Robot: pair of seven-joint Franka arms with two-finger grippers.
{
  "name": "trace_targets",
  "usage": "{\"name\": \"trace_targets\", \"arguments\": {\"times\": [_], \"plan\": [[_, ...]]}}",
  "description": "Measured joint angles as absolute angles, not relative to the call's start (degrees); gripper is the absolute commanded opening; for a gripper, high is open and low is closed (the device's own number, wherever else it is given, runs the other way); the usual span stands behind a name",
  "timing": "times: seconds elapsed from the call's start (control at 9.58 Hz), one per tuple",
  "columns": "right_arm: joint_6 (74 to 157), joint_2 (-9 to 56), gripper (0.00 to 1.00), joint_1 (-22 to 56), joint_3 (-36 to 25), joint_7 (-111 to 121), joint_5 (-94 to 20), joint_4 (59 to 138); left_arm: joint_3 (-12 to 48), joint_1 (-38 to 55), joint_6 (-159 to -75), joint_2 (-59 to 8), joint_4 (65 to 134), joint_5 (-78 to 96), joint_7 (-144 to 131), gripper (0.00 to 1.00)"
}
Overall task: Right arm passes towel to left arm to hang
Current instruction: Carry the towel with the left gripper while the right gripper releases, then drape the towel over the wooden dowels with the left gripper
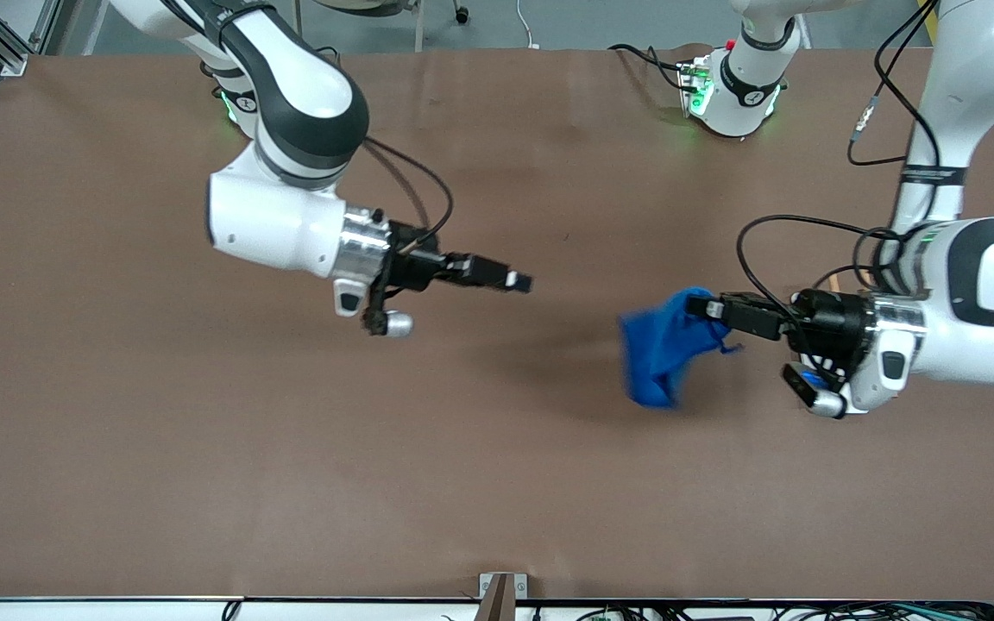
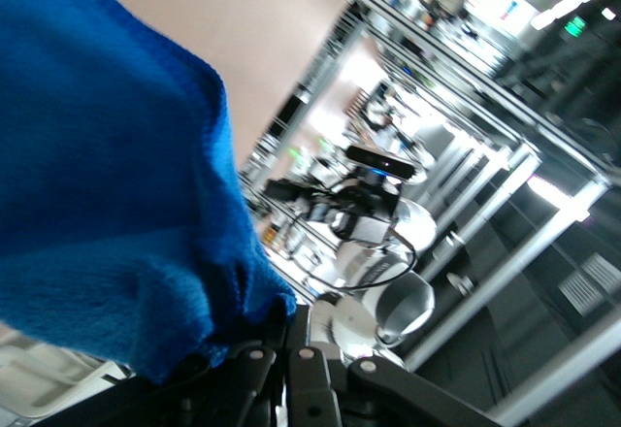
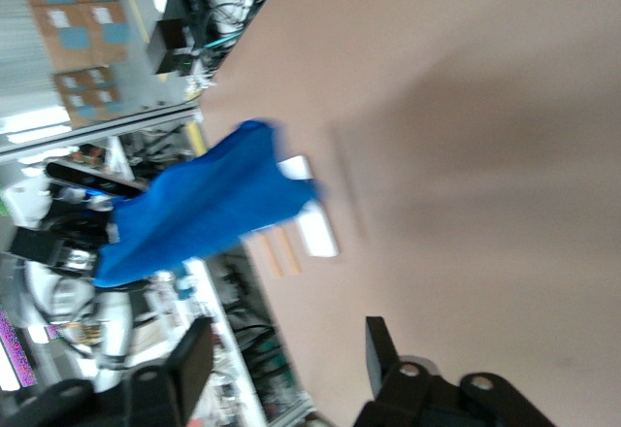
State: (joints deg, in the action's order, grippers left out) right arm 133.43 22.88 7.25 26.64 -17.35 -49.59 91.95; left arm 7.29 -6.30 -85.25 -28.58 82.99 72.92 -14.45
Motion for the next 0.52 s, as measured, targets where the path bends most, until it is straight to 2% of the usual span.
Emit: {"name": "trace_targets", "arguments": {"times": [0.31, 0.52], "plan": [[120.80, 21.15, 1.00, -2.70, 25.55, -17.60, -25.61, 92.65, 0.76, -6.49, -85.19, -28.56, 80.47, 60.14, -20.77, 0.00], [114.53, 19.06, 1.00, -4.53, 19.75, -17.69, -10.54, 92.66, -2.75, -6.66, -85.14, -28.36, 79.22, 47.19, -21.64, 0.00]]}}
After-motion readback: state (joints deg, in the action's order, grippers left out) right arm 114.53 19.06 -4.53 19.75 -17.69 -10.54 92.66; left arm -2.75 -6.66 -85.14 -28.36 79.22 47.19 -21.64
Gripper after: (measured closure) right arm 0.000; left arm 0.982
